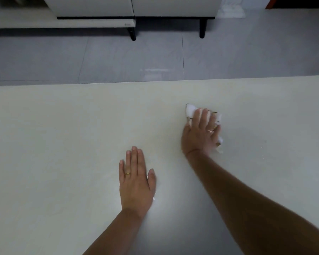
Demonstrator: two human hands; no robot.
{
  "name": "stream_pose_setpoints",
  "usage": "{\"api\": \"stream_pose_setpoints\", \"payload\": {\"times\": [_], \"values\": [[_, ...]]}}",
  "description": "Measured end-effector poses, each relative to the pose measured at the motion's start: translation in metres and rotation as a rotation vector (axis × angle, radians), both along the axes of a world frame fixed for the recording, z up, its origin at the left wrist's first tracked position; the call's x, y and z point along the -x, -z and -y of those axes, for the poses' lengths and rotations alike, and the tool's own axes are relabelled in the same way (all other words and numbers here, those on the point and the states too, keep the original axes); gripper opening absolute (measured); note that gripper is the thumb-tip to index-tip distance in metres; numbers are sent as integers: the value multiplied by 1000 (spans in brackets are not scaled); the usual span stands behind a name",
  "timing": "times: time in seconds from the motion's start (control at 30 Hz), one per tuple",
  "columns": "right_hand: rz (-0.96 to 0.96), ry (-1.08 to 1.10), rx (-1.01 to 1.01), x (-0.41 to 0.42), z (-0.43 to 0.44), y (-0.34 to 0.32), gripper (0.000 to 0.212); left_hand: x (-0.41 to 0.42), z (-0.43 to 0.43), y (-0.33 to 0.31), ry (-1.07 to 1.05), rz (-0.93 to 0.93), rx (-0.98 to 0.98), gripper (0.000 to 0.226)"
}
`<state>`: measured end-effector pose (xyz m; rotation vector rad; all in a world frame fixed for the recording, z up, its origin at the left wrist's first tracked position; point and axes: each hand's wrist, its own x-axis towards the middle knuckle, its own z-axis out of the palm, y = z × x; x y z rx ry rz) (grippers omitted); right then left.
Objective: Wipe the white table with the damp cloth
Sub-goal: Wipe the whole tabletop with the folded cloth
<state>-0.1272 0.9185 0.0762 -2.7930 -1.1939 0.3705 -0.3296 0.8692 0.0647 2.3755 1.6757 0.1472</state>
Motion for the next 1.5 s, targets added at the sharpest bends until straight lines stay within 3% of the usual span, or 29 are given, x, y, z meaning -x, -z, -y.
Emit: {"api": "stream_pose_setpoints", "payload": {"times": [0.03, 0.13, 0.23, 0.3, 0.4, 0.47, 0.53, 0.67, 0.73, 0.8, 0.97, 1.03, 1.17, 1.23, 1.33, 1.5], "values": [[7, -72, -3, 18, -4, 2, 58, -4, -3, 0, -16, 2, -2, 63], [32, -602, -34, 50, -1, 2, 58, -21, -25, -6, -46, 23, -32, 63], [101, -901, -71, 3, -5, -1, 57, -41, -59, -13, -47, 60, -85, 62], [162, -778, -43, -39, -13, 1, 57, -54, -78, -14, -37, 69, -82, 63], [100, -291, -8, -72, -27, 2, 56, -62, -88, -5, 33, 12, -31, 64], [52, -59, 7, -52, -43, 4, 56, -61, -87, 4, 56, -28, -9, 67], [50, -104, 29, -14, -57, 6, 56, -60, -86, 7, 48, -54, -29, 67], [36, -684, -38, 22, -68, 2, 54, -60, -87, 7, 58, -47, -53, 68], [114, -821, -35, -5, -74, 1, 54, -60, -87, 7, 54, -35, -52, 68], [187, -710, -11, -43, -80, 4, 55, -61, -86, 7, 50, -28, -45, 68], [72, -131, 26, -67, -101, 7, 53, -61, -87, 8, 41, -23, -37, 68], [68, -148, 29, -38, -111, 7, 54, -61, -86, 7, 38, -26, -27, 68], [65, -602, -16, -6, -110, 4, 54, -60, -86, 6, 47, -39, -21, 68], [111, -708, -7, -31, -105, 2, 54, -60, -87, 6, 47, -30, -13, 69], [188, -530, 29, -93, -87, 3, 54, -59, -87, 6, 51, -25, -8, 69], [64, -59, 43, -141, -66, 1, 56, -61, -87, 6, 52, -47, -20, 69]]}}
